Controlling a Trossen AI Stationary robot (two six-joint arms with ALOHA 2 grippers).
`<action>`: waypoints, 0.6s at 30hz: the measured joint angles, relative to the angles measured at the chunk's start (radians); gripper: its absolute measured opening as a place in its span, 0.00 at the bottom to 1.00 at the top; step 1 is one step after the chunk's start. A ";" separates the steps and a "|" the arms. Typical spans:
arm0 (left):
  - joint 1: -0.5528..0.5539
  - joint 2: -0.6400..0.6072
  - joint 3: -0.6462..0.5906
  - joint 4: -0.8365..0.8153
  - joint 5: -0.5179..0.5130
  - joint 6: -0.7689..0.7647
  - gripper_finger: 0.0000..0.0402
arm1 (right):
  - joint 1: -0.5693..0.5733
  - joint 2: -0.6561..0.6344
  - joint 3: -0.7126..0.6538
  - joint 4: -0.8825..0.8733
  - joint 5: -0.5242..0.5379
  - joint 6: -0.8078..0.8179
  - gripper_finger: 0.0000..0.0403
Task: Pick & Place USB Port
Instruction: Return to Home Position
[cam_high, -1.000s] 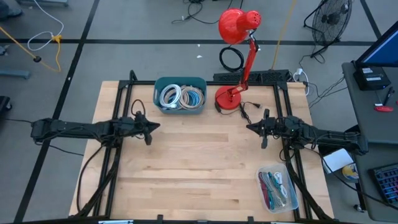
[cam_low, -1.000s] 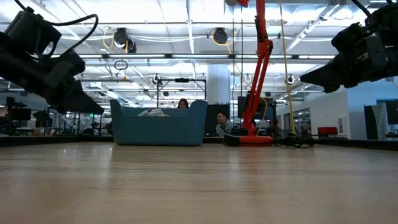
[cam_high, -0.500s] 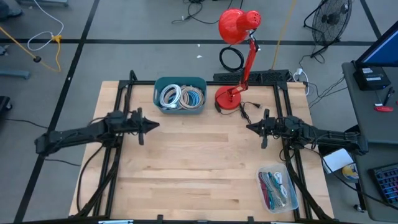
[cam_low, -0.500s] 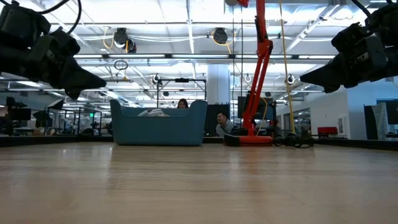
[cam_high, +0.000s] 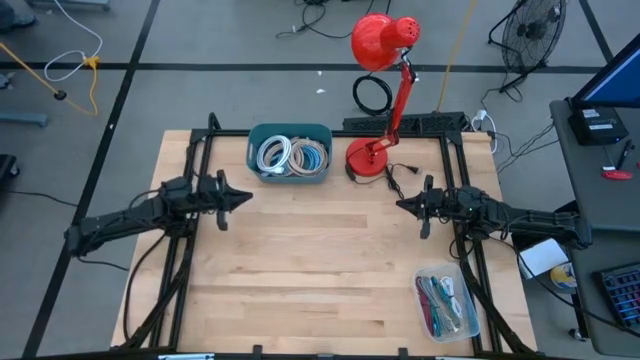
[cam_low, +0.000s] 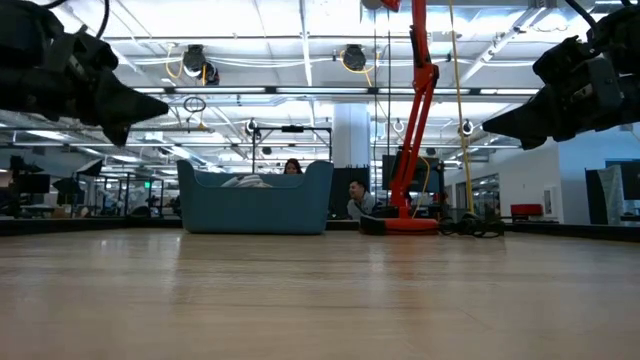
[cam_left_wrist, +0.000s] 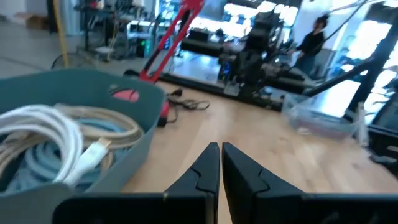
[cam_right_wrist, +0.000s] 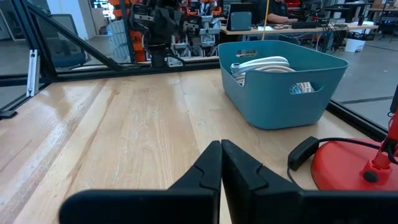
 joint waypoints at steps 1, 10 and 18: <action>-0.010 -0.015 0.000 0.000 -0.001 0.000 0.05 | 0.000 0.000 0.000 0.000 0.000 0.000 0.00; -0.164 -0.069 -0.003 -0.014 -0.155 0.030 0.05 | 0.000 0.000 0.000 0.000 0.000 0.000 0.00; -0.274 -0.063 -0.002 -0.005 -0.272 0.085 0.05 | 0.000 0.000 0.000 0.000 0.000 0.000 0.00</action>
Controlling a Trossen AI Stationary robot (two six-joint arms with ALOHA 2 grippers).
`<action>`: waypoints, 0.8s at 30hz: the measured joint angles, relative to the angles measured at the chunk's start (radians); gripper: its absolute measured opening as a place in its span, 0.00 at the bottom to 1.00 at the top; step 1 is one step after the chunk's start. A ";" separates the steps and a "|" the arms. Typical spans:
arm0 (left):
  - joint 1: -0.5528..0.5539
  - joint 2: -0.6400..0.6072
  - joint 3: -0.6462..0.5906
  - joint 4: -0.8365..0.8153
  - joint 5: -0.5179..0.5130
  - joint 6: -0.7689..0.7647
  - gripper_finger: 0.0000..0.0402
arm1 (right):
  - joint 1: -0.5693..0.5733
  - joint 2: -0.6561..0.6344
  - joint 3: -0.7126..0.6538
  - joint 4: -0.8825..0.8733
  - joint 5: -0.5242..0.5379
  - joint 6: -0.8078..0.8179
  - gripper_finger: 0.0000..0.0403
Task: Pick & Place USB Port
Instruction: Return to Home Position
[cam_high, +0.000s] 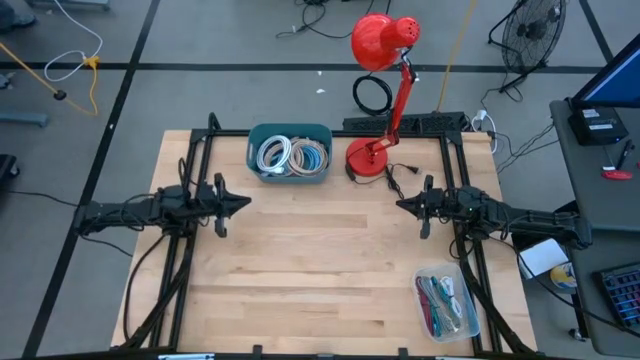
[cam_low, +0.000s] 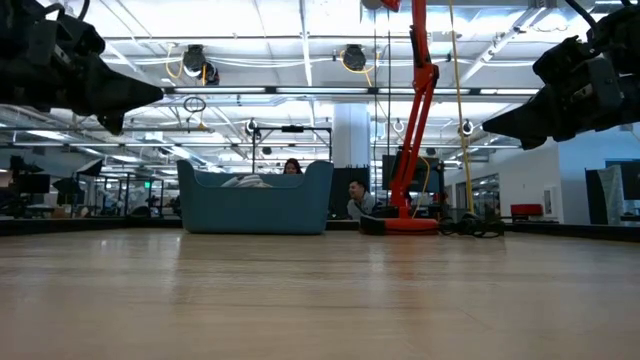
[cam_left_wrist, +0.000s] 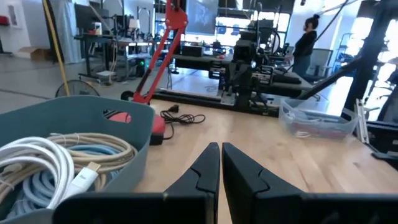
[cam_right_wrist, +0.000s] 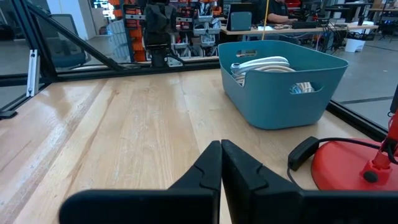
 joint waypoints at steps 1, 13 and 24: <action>-0.008 0.000 0.000 0.001 -0.008 0.007 0.05 | 0.000 0.000 0.000 0.000 0.000 0.000 0.00; -0.025 0.028 0.000 0.013 -0.027 0.029 0.05 | 0.000 0.000 0.000 0.000 0.000 0.000 0.00; -0.025 0.029 -0.003 0.037 -0.032 0.090 0.05 | 0.000 0.000 0.000 0.000 0.000 0.000 0.00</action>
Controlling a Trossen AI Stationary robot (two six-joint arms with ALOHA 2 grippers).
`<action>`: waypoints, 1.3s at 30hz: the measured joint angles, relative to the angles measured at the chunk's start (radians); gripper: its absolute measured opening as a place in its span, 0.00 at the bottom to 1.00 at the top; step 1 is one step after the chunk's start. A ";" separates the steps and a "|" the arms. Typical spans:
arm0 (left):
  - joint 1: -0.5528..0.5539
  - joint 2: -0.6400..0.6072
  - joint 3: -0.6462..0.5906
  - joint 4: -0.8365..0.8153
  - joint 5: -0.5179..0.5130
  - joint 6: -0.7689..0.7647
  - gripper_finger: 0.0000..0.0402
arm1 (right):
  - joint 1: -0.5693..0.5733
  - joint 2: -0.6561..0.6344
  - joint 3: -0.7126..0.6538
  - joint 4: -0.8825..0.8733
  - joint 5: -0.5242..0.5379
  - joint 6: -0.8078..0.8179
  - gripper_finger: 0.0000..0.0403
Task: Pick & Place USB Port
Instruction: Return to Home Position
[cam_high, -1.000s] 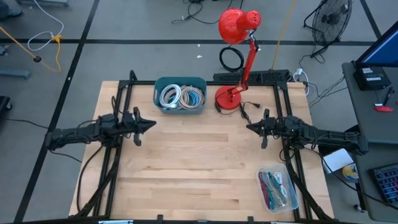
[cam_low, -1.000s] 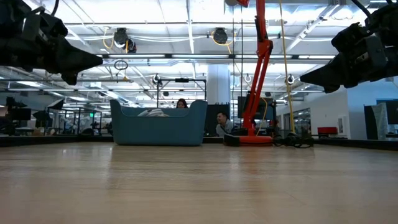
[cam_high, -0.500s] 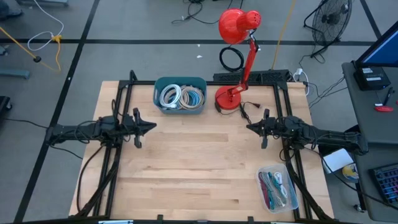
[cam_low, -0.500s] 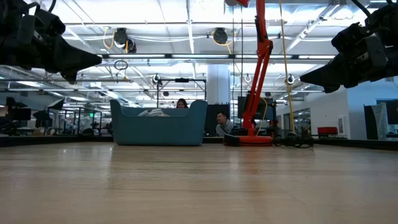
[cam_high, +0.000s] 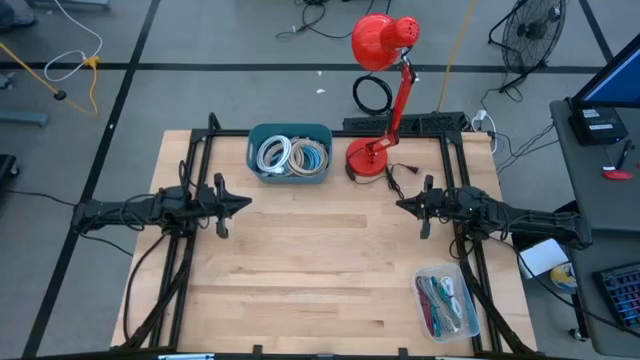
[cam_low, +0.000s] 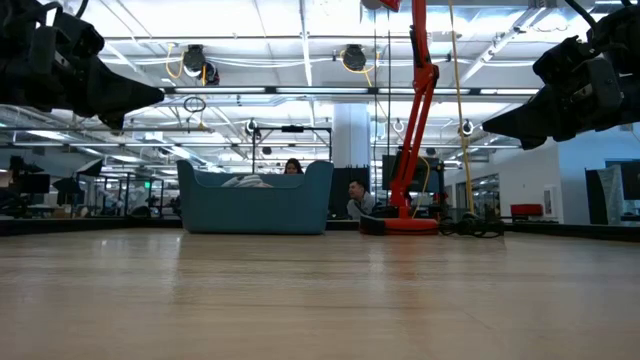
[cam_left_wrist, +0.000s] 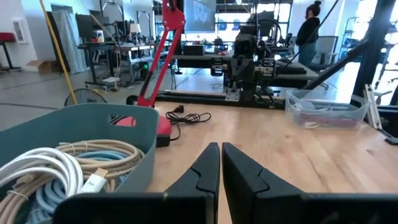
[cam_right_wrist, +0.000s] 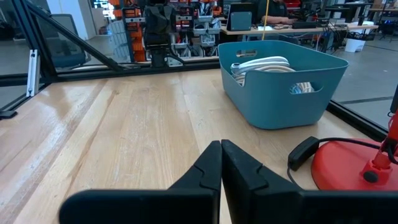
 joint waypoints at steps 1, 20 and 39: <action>0.000 0.000 0.000 0.000 0.000 0.003 0.05 | 0.000 0.000 0.000 0.000 0.000 0.000 0.00; 0.000 0.000 0.000 0.003 -0.001 -0.028 0.05 | 0.000 0.000 0.000 0.000 0.000 0.000 0.00; 0.000 0.000 0.000 0.004 0.000 -0.028 0.05 | 0.041 -0.153 0.000 0.002 0.000 0.000 0.00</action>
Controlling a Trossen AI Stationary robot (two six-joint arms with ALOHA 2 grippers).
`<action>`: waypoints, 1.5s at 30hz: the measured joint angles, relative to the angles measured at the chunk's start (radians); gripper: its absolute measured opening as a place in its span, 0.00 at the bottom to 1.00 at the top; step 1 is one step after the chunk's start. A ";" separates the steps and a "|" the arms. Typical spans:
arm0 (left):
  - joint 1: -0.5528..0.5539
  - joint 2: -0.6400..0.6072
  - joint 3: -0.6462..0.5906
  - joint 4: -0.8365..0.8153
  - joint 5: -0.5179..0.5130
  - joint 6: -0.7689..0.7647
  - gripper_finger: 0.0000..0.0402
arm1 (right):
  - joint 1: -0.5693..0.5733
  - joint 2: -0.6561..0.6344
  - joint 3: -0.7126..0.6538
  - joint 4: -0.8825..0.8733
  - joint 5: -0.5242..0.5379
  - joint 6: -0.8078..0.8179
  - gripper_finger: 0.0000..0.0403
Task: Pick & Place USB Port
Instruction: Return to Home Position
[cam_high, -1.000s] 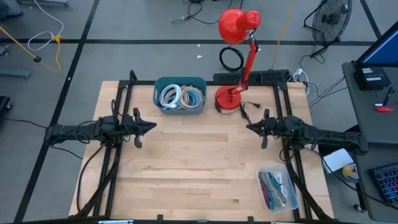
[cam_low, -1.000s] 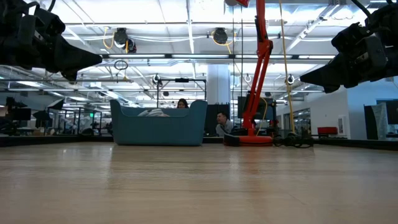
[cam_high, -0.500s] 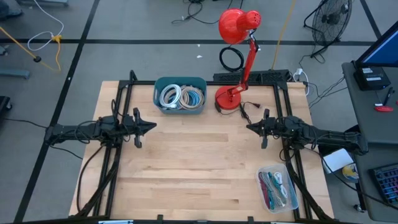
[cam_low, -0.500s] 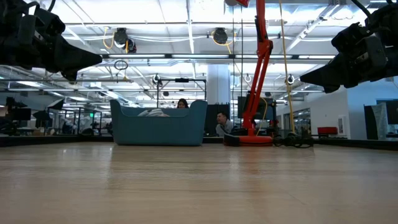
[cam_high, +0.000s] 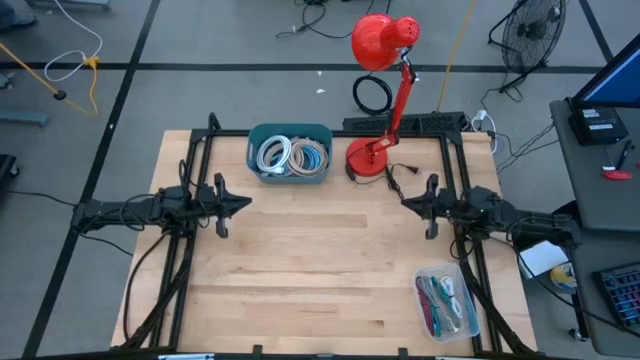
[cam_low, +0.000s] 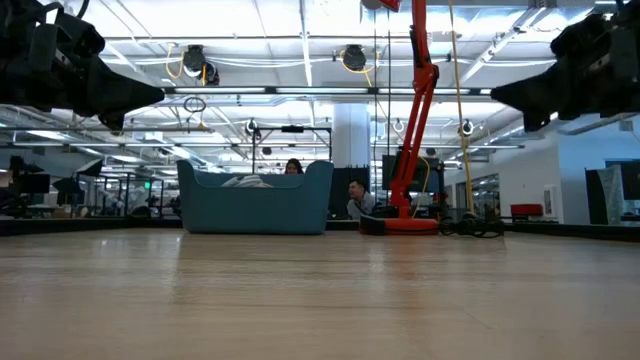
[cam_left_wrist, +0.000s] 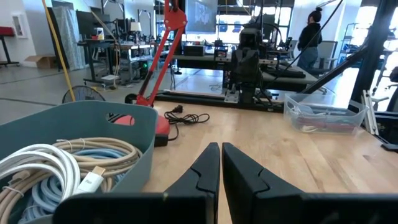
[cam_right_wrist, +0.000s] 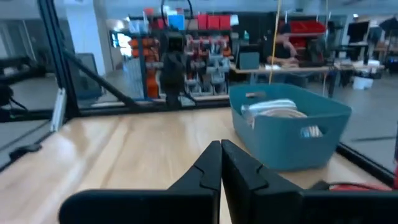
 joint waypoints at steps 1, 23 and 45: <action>0.000 0.000 0.000 0.000 0.000 0.000 0.05 | 0.003 -0.005 0.000 0.008 -0.001 0.001 0.00; 0.000 0.000 0.000 -0.007 0.002 0.000 0.05 | 0.006 0.000 0.000 0.058 -0.001 0.000 0.00; 0.000 0.000 0.000 -0.007 0.001 0.000 0.05 | 0.006 0.000 0.000 0.060 -0.001 0.000 0.00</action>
